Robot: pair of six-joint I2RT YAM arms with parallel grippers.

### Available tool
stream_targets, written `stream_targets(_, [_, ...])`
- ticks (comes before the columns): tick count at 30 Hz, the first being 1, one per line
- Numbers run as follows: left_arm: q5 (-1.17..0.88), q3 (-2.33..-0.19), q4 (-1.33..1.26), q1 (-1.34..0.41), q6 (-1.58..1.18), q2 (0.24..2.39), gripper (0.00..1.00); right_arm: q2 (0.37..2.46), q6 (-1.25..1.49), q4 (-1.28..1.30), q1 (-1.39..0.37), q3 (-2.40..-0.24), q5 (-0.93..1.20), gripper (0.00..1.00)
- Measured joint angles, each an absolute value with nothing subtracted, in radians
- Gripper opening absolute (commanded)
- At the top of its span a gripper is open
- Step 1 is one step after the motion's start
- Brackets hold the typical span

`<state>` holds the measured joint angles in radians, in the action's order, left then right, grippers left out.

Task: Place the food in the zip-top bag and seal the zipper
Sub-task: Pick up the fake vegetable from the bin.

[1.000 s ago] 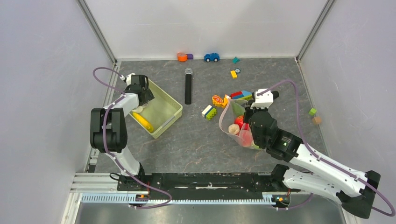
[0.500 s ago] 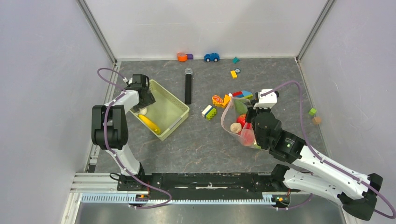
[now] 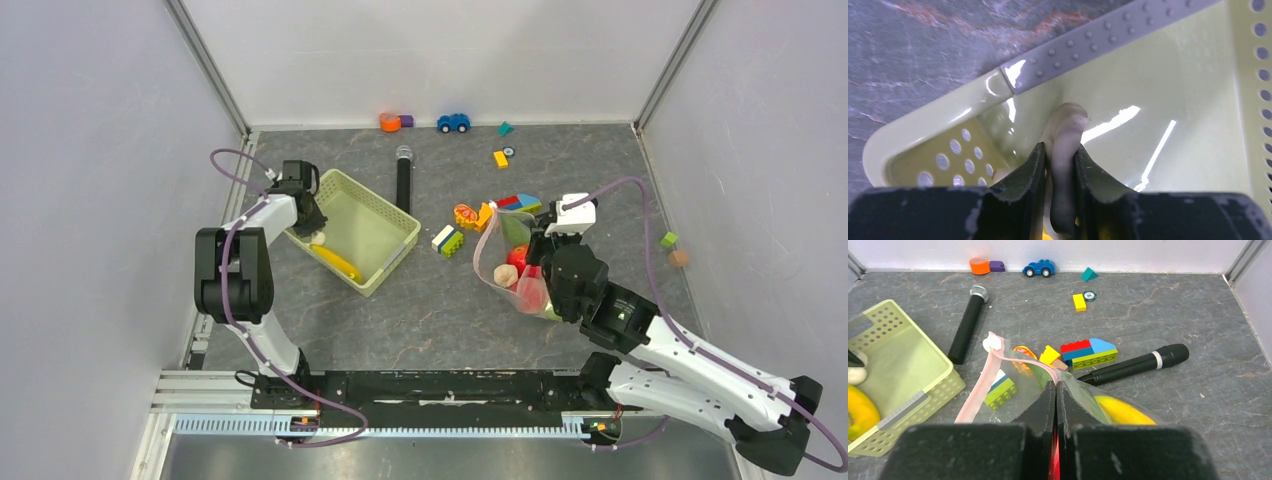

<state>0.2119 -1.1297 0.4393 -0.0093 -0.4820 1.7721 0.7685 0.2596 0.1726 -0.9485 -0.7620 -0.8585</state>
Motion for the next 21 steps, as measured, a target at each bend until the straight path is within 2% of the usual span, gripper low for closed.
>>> stream_targets(5, [0.121,-1.074,0.408,-0.011,-0.483,1.687,0.13,0.732,0.252,0.165,-0.949,-0.746,-0.820,0.00])
stream_targets(15, [-0.064,-0.963,0.310,-0.027,-0.552,1.288,0.12,0.665,0.245,0.159,-0.948,-0.745,-0.721,0.00])
stream_targets(18, [-0.118,-0.953,0.261,-0.071,-0.580,1.180,0.09,0.653,0.246,0.152,-0.948,-0.742,-0.696,0.00])
stream_targets(21, [-0.167,-0.949,0.204,-0.196,-0.587,1.102,0.08,0.635,0.246,0.128,-0.948,-0.725,-0.672,0.00])
